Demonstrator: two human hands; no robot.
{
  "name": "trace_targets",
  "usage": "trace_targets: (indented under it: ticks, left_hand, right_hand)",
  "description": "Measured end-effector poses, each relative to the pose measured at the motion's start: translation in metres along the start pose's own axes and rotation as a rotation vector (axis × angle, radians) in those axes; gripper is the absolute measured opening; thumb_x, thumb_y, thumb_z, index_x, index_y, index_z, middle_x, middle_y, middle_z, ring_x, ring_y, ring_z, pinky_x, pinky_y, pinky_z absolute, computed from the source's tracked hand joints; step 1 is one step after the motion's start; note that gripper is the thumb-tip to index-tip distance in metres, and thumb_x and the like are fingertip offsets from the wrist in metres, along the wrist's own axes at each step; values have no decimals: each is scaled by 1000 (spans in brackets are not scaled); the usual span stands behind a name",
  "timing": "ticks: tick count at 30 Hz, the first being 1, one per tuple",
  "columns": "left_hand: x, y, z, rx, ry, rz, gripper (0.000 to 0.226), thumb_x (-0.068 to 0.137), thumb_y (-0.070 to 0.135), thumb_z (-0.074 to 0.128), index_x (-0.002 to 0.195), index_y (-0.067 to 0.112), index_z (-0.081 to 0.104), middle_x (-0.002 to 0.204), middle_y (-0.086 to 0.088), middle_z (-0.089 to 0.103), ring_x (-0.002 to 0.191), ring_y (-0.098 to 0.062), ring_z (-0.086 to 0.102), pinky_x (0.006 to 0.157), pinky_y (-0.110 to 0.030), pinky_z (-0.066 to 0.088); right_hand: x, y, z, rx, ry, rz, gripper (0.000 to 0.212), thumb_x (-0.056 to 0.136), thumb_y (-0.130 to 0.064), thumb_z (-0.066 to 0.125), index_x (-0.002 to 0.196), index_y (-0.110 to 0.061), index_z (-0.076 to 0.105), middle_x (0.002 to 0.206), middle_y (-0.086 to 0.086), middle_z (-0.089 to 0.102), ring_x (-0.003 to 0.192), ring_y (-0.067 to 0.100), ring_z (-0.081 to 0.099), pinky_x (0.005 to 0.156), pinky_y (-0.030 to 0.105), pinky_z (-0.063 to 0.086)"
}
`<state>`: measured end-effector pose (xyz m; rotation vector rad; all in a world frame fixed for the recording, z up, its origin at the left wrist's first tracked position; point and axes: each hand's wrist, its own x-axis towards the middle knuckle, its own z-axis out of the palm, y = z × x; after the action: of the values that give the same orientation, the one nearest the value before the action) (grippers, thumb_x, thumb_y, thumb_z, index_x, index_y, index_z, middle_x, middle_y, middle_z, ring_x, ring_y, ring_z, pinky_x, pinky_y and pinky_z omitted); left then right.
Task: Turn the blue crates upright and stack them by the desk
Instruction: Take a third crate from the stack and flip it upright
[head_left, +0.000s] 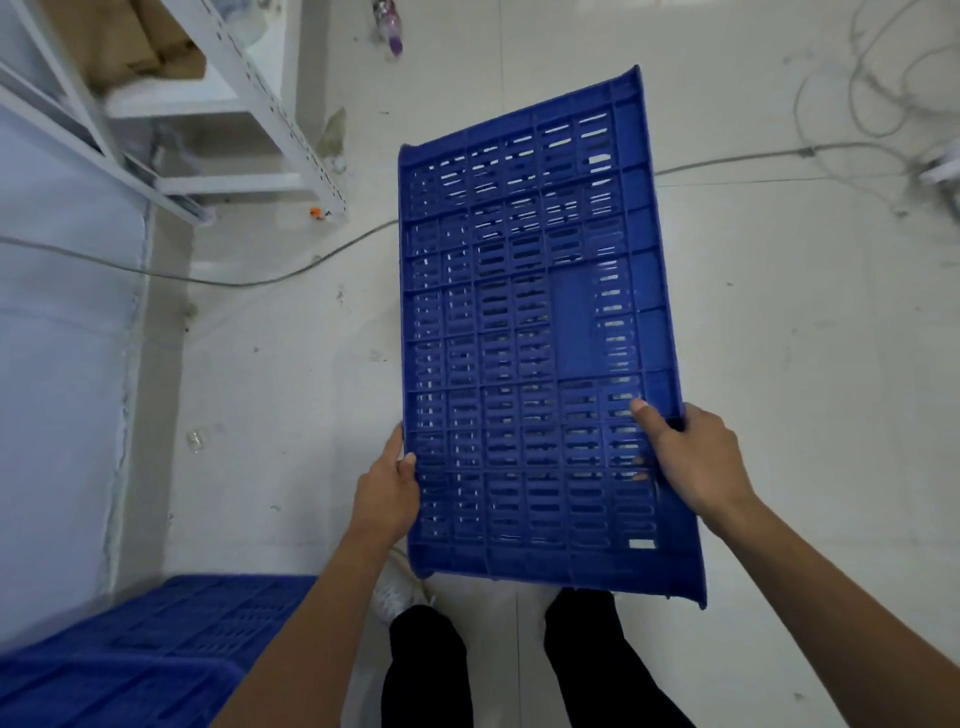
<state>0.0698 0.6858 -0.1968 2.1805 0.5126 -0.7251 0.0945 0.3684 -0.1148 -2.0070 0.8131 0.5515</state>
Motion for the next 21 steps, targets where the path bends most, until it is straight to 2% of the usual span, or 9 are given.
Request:
trace_targets:
  ticks: [3,4,6,8,12,15,17,19,21]
  left_hand:
    - [9,-8,-14,72,30,-70,53,105,19,35,153,40,27,92,-7,71,81,-26,67,82,-34,55]
    - [11,-11,-18,107,35,-93,53,104,17,36,152,38,30,90,-7,70,80,-27,66,81,-37,56]
    - [14,-13,-25,145,32,-133,48,102,16,40,147,32,36,95,-7,69,80,-27,65,80,-39,56]
    - [14,-15,-32,109,31,-163,39,102,19,44,140,24,42,110,-7,66,86,-24,62,79,-36,53]
    - [9,-24,-45,35,107,-138,42,93,26,55,133,20,45,120,-7,61,93,-21,64,85,-45,57]
    - [-5,-23,-51,52,158,-59,39,94,23,55,133,18,49,123,1,54,94,-14,59,87,-34,52]
    - [-13,-22,-52,51,140,14,33,96,19,55,130,18,55,124,1,55,99,-13,58,90,-29,48]
    - [-16,-23,-56,8,132,62,26,97,18,56,122,20,63,124,2,59,107,-13,59,95,-28,48]
    - [-16,-25,-66,-66,167,75,22,98,18,55,117,22,67,119,5,63,108,-10,59,95,-27,48]
  right_hand:
    - [-8,-8,18,40,-74,6,53,97,-49,51,96,3,60,86,8,67,49,-5,64,43,7,42]
    - [-12,-11,23,60,-107,7,56,98,-52,46,97,2,60,91,8,65,55,-10,63,51,4,43]
    - [-17,-16,33,71,-164,-2,65,96,-63,37,126,-11,60,129,3,61,108,-7,61,97,14,45]
    - [-24,-23,42,84,-181,8,71,96,-65,32,150,-20,39,156,-4,38,143,9,34,121,35,22]
    - [-37,-38,63,74,-234,-40,69,98,-60,33,155,-20,29,160,-6,29,147,12,26,118,29,15]
    - [-51,-57,80,71,-292,-70,68,99,-58,35,155,-19,30,160,-5,29,147,13,26,110,23,18]
    - [-60,-71,96,50,-336,-70,64,100,-55,38,147,-12,42,152,4,42,140,20,38,111,28,26]
    - [-68,-85,115,-29,-355,-127,52,100,-52,41,108,-5,63,108,17,65,102,32,61,101,46,44]
    - [-75,-100,140,-117,-376,-194,49,101,-50,42,70,-12,42,64,9,45,63,30,47,77,54,48]
